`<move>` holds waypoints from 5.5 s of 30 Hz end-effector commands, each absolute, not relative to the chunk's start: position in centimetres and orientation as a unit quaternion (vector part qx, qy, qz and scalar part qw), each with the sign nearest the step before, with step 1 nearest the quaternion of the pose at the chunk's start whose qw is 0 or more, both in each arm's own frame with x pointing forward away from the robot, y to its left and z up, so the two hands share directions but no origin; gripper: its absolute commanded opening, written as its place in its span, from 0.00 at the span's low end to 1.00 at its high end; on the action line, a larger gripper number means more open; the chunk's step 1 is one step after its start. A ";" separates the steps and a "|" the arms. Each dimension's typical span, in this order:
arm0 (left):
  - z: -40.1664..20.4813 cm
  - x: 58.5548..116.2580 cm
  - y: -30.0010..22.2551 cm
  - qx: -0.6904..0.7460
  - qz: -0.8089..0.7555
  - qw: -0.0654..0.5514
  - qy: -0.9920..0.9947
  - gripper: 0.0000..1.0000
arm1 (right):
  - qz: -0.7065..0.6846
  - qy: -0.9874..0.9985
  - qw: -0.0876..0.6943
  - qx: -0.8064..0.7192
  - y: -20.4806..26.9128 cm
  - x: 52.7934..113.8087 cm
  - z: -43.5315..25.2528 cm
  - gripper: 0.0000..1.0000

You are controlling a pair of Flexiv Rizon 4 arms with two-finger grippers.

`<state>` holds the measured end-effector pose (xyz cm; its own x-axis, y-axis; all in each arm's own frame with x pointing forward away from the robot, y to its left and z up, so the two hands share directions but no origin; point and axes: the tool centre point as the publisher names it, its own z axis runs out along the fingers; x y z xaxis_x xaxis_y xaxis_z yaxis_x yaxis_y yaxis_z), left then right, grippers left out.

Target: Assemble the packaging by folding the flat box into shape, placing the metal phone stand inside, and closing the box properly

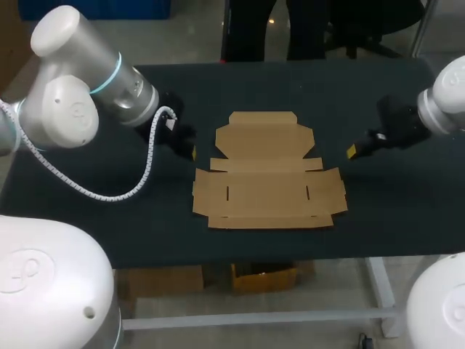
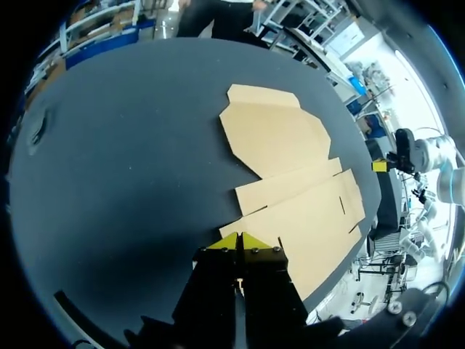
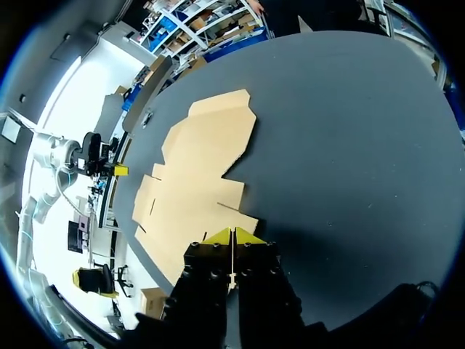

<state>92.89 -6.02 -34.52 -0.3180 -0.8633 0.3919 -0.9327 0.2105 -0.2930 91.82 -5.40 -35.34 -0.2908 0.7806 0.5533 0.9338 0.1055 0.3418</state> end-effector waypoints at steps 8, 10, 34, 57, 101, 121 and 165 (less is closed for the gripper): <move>-35.5 94.1 -6.5 0.587 0.234 0.083 -0.770 0.00 | -0.321 -0.732 0.139 -0.584 -5.3 92.7 -36.3 0.00; -35.5 94.1 -6.5 0.587 0.234 0.083 -0.770 0.00 | -0.321 -0.732 0.139 -0.584 -5.3 92.7 -36.3 0.00; -38.1 95.4 -7.4 0.578 0.250 0.064 -0.774 0.00 | -0.327 -0.748 0.125 -0.564 -5.1 94.0 -38.3 0.00; -39.2 96.3 -7.6 0.567 0.272 0.067 -0.774 0.00 | -0.338 -0.738 0.160 -0.562 -4.6 95.5 -41.0 0.00; -40.5 96.2 -8.5 0.610 0.270 0.036 -0.744 0.00 | -0.304 -0.681 0.181 -0.641 -2.7 96.6 -41.1 0.00; -41.0 96.5 -8.5 0.607 0.269 0.049 -0.746 0.00 | -0.297 -0.684 0.191 -0.639 -2.0 96.5 -42.2 0.00; -42.0 97.2 -8.7 0.602 0.269 0.082 -0.748 0.00 | -0.305 -0.684 0.205 -0.631 -0.6 96.2 -42.8 0.00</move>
<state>96.93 -8.50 -41.71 -0.2627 -0.8546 0.4480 -0.9427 0.1285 -0.3078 96.09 -0.54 -42.75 -0.1192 0.7407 0.6612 0.9871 0.0168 0.1592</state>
